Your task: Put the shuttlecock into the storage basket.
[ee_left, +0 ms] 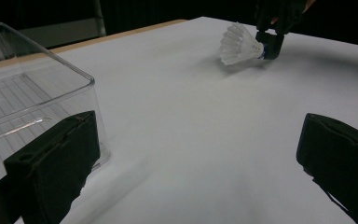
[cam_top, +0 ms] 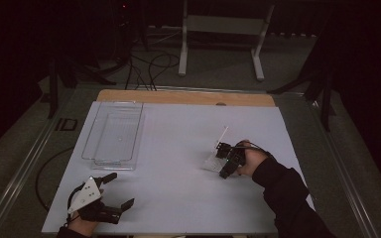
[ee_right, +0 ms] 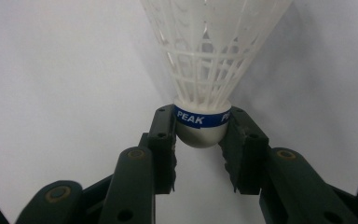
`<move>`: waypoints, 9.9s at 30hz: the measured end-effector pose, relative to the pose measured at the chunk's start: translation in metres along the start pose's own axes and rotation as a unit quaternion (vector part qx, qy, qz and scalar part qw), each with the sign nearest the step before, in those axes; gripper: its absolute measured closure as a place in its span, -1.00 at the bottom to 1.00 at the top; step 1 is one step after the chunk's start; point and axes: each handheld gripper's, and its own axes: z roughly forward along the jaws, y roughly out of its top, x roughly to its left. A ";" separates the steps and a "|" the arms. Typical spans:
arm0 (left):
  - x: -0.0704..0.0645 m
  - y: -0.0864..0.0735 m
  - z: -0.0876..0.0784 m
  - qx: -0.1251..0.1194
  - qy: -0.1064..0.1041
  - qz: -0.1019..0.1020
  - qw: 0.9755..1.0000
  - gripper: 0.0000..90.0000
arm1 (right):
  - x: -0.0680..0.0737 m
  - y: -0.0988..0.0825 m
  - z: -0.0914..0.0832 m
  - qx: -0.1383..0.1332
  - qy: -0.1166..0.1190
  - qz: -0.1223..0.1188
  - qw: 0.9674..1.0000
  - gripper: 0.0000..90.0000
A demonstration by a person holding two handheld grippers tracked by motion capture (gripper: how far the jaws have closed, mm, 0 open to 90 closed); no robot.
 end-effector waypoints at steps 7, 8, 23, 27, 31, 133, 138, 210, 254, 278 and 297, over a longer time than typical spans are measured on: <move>0.000 0.000 0.000 0.000 0.000 0.000 1.000 -1.00 | 0.010 -0.007 -0.001 -0.001 -0.002 -0.040 0.999 0.47; 0.000 0.000 0.000 0.000 0.000 0.000 1.000 -1.00 | 0.012 -0.008 -0.001 0.000 -0.001 -0.043 0.999 0.47; 0.000 0.000 0.001 0.002 0.001 -0.002 1.000 -1.00 | 0.031 -0.019 -0.004 -0.010 0.008 -0.125 0.992 0.47; 0.000 0.000 0.001 0.002 0.001 -0.002 1.000 -1.00 | 0.035 -0.022 -0.006 -0.012 0.009 -0.137 0.990 0.47; 0.000 0.000 0.001 0.003 0.001 -0.002 1.000 -1.00 | 0.039 -0.025 -0.009 -0.013 0.010 -0.145 0.989 0.47; 0.006 0.179 0.054 0.212 -0.094 0.070 0.970 -1.00 | 0.087 -0.015 -0.043 -0.074 -0.026 -0.278 0.957 0.47; 0.003 0.184 0.064 0.225 -0.097 0.073 0.967 -1.00 | 0.089 -0.015 -0.043 -0.077 -0.025 -0.276 0.958 0.47; -0.057 0.169 0.181 0.417 -0.277 0.104 0.860 0.53 | 0.107 -0.006 -0.043 -0.111 -0.021 -0.315 0.942 0.47; -0.041 0.169 0.176 0.444 -0.291 0.102 0.841 1.00 | 0.094 -0.008 -0.037 -0.145 -0.020 -0.196 0.970 -0.72; -0.026 0.182 0.155 0.434 -0.282 0.103 0.849 1.00 | 0.074 -0.041 -0.025 -0.201 -0.037 -0.159 0.966 -0.79; -0.009 0.183 0.141 0.430 -0.266 0.086 0.858 1.00 | 0.048 -0.090 -0.005 -0.283 -0.049 -0.107 0.952 -0.80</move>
